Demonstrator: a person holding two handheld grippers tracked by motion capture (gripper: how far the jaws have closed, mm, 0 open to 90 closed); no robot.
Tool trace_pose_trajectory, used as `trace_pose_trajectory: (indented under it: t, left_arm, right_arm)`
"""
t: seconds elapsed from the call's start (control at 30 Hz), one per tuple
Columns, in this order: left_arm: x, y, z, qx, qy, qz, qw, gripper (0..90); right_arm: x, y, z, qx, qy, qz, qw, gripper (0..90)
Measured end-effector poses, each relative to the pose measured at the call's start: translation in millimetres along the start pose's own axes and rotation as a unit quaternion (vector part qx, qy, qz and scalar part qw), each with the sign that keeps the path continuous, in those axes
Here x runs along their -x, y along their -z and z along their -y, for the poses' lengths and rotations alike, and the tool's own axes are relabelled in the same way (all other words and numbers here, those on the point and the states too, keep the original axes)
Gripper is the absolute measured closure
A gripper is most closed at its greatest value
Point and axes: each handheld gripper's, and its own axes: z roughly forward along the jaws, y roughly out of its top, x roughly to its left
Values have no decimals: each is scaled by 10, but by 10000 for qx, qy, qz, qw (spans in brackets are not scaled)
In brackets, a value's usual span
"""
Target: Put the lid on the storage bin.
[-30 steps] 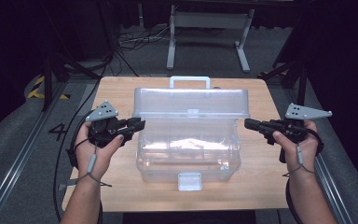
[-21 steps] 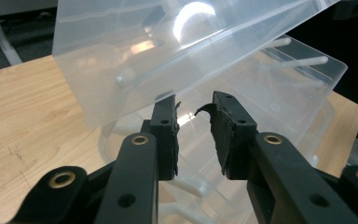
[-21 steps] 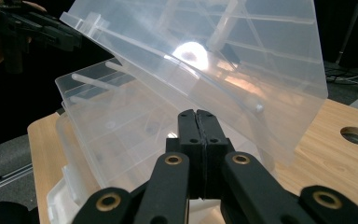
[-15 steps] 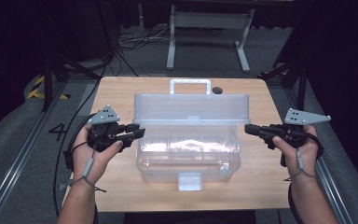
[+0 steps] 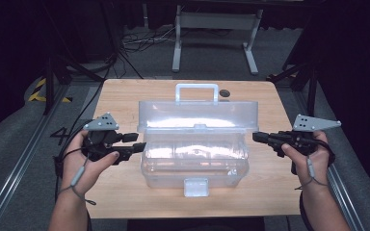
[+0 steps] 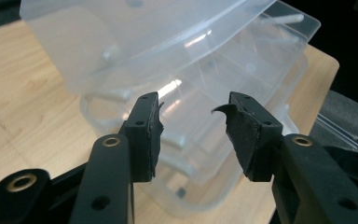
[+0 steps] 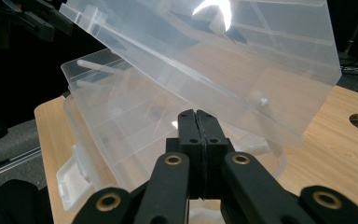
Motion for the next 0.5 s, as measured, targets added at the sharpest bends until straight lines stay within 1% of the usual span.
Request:
trace_pose_trajectory:
  t: [0.17,0.23,0.27,0.3,0.33,0.4,0.47,0.5]
  left_arm:
    - [-74,92,64,-82,109,-76,9999,542]
    - [-115,112,90,-102,167,-144,9997,535]
    - [-167,115,115,-28,220,-166,9996,528]
    - [-167,115,115,-28,220,-166,9996,498]
    - [-205,112,129,14,202,-161,9997,498]
    - [-263,99,156,47,252,-250,9994,485]
    - [-305,87,173,68,224,-342,9991,469]
    - [-320,83,178,79,237,-357,9991,466]
  right_arm:
    - [-11,-1,4,-44,14,-3,10000,900]
    - [-15,-1,5,-71,19,-22,10000,900]
    - [-19,0,5,-79,14,-31,10000,900]
    - [-19,0,5,-79,14,-31,10000,900]
    - [-23,-2,7,-84,16,-38,10000,900]
    - [-24,-3,14,-94,9,-39,9999,900]
    - [-25,-5,25,-114,12,-50,9999,900]
    - [-28,-5,28,-140,7,-63,9999,900]
